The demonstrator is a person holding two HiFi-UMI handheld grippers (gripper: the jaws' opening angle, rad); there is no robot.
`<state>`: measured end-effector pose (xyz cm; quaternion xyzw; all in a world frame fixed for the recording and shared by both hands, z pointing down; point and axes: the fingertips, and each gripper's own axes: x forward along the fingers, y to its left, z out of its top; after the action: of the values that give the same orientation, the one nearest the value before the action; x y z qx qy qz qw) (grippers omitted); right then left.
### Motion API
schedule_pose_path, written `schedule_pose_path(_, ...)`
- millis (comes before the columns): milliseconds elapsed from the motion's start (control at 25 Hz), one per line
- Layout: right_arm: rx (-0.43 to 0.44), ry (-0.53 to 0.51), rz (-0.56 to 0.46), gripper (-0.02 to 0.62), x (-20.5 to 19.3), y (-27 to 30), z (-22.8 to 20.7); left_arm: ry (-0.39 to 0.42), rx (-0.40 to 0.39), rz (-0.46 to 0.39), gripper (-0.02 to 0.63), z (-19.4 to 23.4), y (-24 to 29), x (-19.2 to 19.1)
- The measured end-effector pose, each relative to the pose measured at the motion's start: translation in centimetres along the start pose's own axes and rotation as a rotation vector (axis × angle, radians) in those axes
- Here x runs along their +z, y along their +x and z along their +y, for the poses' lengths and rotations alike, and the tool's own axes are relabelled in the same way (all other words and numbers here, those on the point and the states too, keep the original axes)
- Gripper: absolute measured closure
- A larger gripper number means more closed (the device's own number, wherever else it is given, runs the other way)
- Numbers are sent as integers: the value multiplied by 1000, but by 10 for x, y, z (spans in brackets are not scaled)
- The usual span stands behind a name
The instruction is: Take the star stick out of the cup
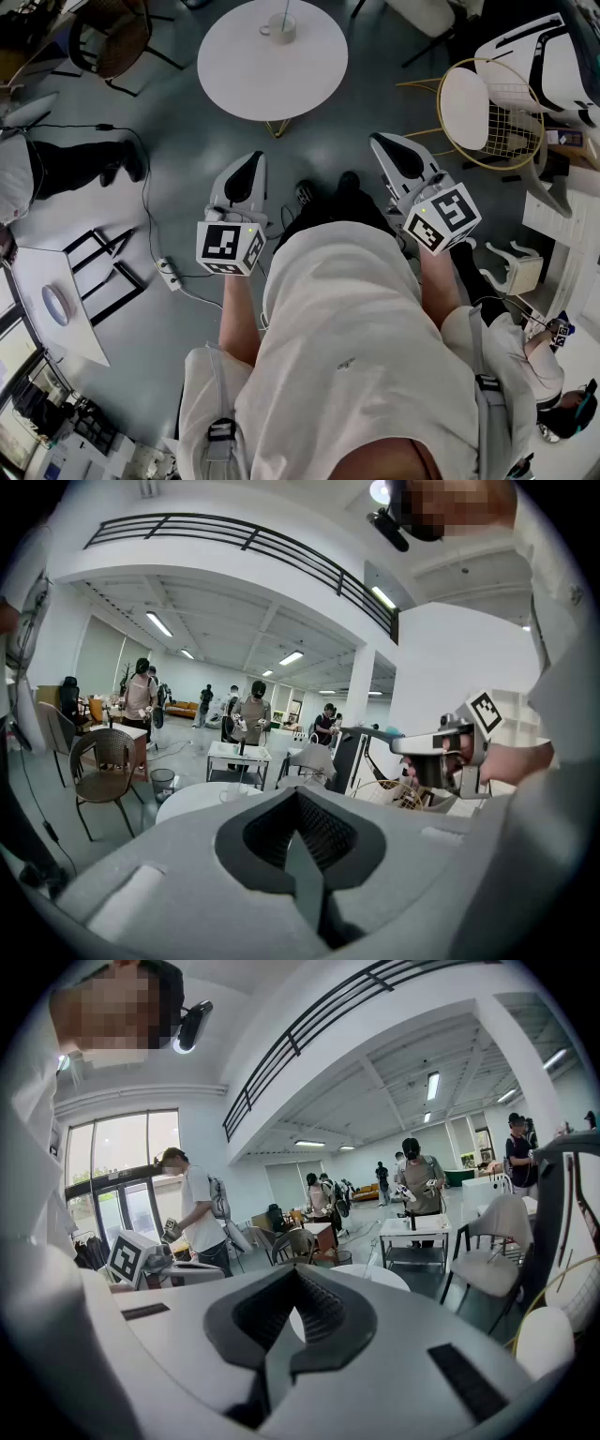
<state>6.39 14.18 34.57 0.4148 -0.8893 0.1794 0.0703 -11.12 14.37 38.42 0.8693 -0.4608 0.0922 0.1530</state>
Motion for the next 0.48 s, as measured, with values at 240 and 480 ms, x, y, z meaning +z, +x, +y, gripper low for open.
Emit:
schedule_pose_path(240, 1, -21, 24, 589, -4, 1, 5, 4, 9, 1, 598, 3, -3, -3)
schedule_pose_path(480, -12, -28, 25, 589, -3, 2, 2, 17, 13, 0, 598, 0, -1, 2)
